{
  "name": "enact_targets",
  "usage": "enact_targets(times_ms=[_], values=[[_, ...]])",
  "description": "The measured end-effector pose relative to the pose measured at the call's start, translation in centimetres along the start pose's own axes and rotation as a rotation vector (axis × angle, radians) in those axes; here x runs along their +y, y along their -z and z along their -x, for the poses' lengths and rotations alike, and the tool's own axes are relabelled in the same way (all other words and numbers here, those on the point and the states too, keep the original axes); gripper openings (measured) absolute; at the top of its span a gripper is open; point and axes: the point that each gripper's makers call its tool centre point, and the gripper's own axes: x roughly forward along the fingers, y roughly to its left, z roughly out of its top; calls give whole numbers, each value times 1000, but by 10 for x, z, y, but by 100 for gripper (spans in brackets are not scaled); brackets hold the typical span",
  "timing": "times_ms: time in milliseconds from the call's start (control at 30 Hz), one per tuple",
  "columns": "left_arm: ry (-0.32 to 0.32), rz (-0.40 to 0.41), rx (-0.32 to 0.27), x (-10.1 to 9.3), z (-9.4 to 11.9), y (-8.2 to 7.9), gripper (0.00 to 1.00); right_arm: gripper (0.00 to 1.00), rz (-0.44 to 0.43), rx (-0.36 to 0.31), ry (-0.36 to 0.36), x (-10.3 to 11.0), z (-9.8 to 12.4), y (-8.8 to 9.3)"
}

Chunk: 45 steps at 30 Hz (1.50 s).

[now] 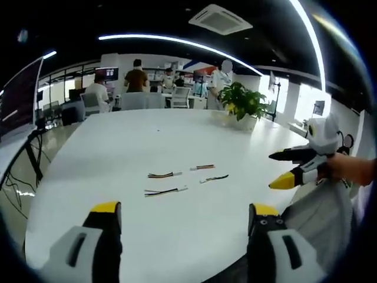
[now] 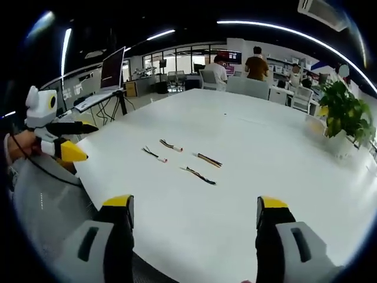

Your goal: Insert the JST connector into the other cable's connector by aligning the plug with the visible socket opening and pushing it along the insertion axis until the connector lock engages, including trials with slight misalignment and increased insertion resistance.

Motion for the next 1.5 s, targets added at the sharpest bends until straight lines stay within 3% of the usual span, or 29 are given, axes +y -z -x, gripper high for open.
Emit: enact_targets(times_ms=[167, 367, 533, 700, 1033, 1500], values=[[8, -5, -8, -3, 1, -3, 87, 82, 19, -17, -15, 2, 1, -4], [12, 14, -3, 0, -1, -8, 82, 72, 18, -20, -44, 1, 1, -8], [9, 6, -39, 1, 0, -17, 81, 70, 70, -27, -61, -2, 2, -18], [5, 30, -64, 6, -1, -25, 82, 67, 35, -52, -93, -3, 1, -29], [4, -10, -80, 17, -8, -45, 82, 60, -16, -95, -129, -12, -1, -45], [41, -27, -113, 23, -26, -69, 82, 52, 28, -136, -145, -24, -11, -68]])
